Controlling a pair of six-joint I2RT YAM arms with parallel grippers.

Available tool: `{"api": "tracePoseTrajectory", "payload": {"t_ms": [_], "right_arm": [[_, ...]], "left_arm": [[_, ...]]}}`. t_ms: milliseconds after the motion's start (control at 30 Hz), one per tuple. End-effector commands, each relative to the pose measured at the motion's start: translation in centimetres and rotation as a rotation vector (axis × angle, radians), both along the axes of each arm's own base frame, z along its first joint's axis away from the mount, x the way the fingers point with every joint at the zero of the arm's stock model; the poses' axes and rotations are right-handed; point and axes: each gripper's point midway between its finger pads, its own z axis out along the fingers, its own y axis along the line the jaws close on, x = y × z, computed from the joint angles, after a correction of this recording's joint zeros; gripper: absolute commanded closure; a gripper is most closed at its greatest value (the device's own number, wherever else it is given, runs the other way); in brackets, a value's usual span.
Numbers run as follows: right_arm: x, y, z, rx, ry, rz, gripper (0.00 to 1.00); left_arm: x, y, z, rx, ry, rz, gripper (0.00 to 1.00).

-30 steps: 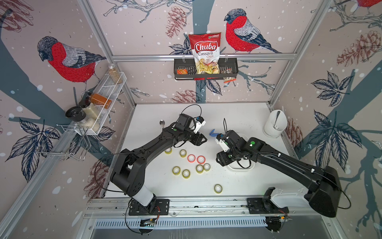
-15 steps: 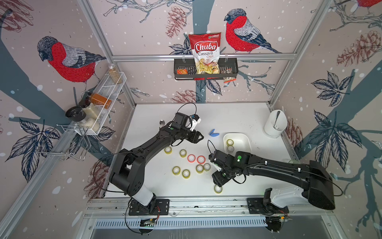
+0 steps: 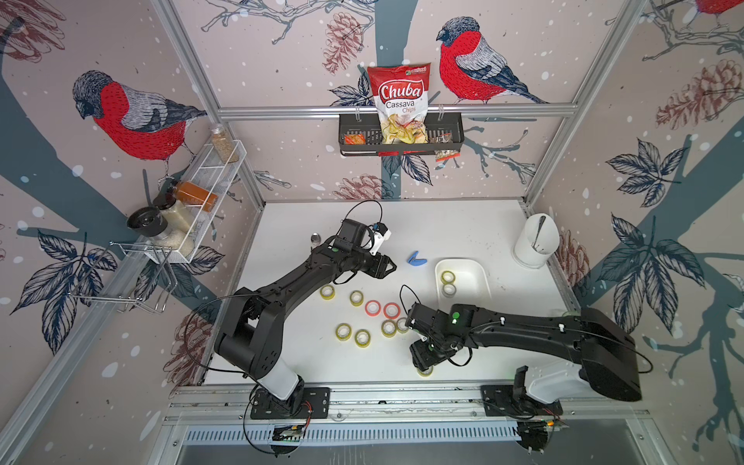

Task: Put the transparent tape into the storage box
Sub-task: Pick up the tape from the center of the board.

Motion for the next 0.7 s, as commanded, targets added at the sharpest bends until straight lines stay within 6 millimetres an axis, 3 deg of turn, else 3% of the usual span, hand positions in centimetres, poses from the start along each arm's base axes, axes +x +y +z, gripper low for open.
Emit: {"api": "tracePoseTrajectory", "payload": {"t_ms": [0,667], "right_arm": [[0.1,-0.1,-0.4,-0.014,0.006,-0.048,0.36],[-0.4,0.0,-2.4,-0.076,0.019,-0.052,0.42]], "left_arm": [[0.2,-0.3,0.6,-0.021,-0.013,-0.007,0.41],[0.1,-0.4,0.3,-0.022,-0.002,-0.02,0.41]]}}
